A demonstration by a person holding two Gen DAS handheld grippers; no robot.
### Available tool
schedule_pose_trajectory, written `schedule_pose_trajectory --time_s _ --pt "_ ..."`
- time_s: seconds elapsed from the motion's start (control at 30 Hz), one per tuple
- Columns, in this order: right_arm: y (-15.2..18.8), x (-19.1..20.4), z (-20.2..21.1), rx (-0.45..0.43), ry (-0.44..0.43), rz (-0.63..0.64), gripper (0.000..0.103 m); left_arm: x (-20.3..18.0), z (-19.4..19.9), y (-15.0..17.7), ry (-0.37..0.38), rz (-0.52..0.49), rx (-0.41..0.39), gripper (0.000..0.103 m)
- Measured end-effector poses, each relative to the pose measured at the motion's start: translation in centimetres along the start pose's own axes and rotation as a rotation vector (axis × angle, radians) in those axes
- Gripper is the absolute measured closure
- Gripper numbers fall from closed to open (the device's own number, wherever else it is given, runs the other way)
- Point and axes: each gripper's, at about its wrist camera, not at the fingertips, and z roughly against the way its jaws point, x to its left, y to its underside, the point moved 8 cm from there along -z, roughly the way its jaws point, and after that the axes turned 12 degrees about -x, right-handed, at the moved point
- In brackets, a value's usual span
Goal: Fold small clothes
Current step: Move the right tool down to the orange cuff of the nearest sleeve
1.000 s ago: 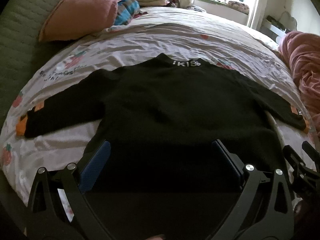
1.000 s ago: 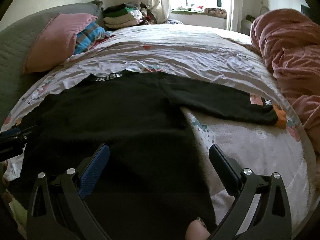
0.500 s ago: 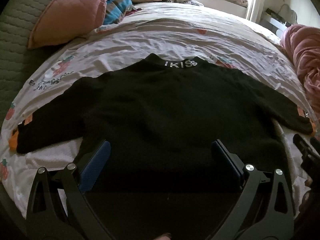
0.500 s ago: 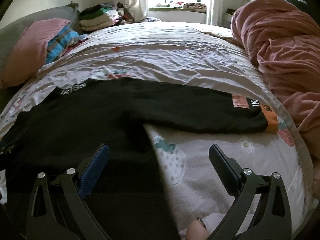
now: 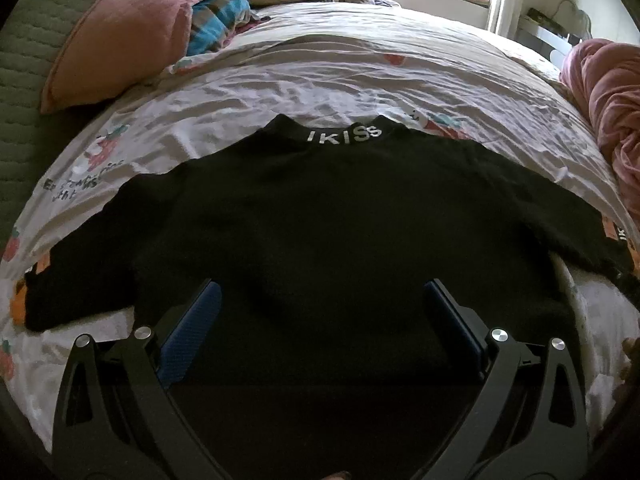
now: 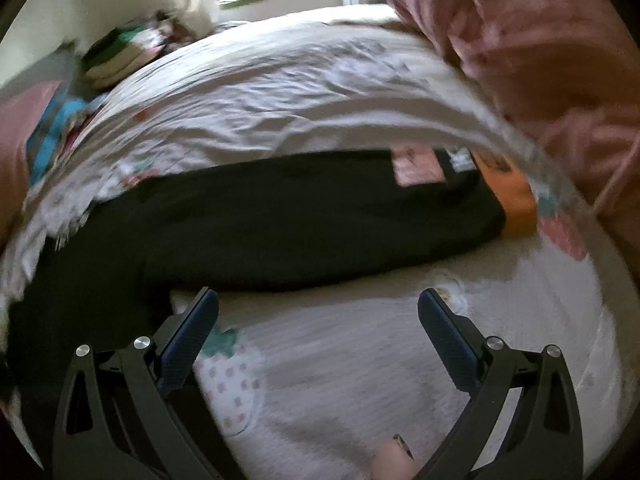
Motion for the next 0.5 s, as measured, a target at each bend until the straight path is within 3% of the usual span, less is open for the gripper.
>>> schedule_pose_trajectory --time_s 0.13,0.37,0.5 --pt "-1.1 -2.8 -0.7 -0.014 0.07 -0.045 0.004 -0.6 -0.6 -0.5 0.016 0.003 0.002 0.009" --pt "-1.9 -8.3 -3.5 0.035 0.127 -0.216 0.004 -1.7 -1.9 -0.9 0.032 0.003 0.018 0.009" --pt "-2.3 -9.9 -4.9 0.043 0.11 -0.299 0.004 -2.0 -2.4 -0.8 0.037 0.006 0.028 0.008"
